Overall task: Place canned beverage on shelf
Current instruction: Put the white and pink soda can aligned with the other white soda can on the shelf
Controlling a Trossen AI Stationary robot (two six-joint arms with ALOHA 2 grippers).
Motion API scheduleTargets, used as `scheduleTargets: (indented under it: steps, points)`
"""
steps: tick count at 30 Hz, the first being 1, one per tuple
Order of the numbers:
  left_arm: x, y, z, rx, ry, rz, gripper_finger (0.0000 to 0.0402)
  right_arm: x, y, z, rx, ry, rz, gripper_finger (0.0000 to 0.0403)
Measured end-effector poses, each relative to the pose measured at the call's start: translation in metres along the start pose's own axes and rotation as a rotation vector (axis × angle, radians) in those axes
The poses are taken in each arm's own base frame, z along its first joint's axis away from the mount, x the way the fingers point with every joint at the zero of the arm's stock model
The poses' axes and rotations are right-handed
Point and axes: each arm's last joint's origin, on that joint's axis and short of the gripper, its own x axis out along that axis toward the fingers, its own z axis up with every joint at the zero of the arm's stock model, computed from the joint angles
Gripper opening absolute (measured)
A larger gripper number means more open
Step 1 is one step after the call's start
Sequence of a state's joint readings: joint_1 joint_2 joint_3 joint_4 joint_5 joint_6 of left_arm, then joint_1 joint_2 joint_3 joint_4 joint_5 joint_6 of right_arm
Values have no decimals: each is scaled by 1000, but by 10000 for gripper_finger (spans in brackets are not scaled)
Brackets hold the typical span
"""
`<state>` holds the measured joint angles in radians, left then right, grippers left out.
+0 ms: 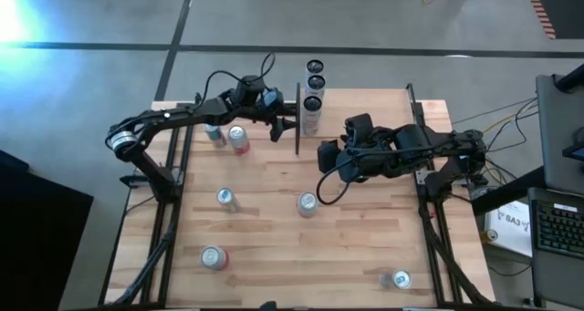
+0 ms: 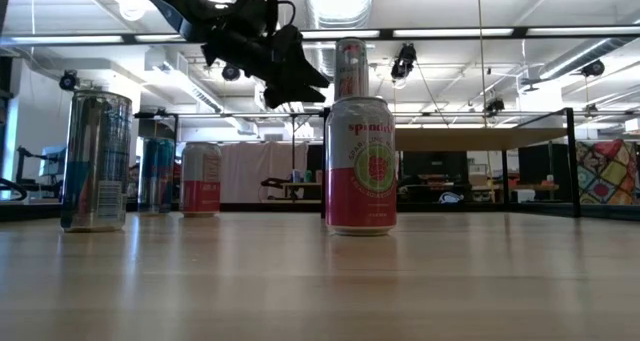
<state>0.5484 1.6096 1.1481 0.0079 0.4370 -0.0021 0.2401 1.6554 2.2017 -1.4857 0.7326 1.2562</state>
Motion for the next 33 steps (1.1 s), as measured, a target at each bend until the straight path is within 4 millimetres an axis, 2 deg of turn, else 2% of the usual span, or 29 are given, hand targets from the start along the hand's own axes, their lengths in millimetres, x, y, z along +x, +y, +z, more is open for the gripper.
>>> scheduleTargets:
  steps: [6,11,23,33]
  points:
    - [1,0,-2,-2,6,-10,62,0,0,0,-10,0,0,262]
    - [9,3,-10,-21,37,-29,9,0,0,0,-11,0,1,262]
    - [27,7,-15,-57,-3,-55,6,0,0,0,-7,1,2,262]
    - [29,7,-15,-59,-11,-57,6,0,0,0,-10,6,2,263]
